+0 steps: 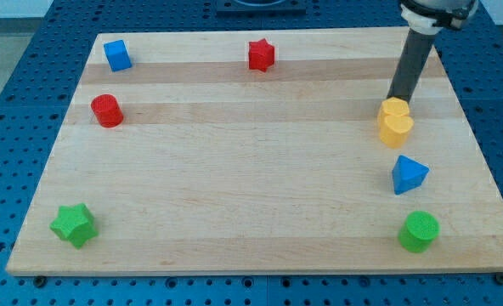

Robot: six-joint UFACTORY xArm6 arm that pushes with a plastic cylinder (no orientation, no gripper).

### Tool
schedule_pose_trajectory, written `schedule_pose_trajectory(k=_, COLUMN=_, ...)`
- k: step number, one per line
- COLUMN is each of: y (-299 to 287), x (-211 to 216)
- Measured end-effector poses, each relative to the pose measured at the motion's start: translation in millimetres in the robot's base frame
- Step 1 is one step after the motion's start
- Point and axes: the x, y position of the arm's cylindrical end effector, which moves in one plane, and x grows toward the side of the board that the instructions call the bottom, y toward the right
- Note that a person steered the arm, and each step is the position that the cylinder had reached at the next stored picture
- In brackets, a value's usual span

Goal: Nudge the blue triangle down

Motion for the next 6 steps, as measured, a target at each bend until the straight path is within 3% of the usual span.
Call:
schedule_pose_trajectory(k=5, y=-1.1, x=118.0)
schedule_pose_trajectory(k=6, y=-0.7, x=123.8)
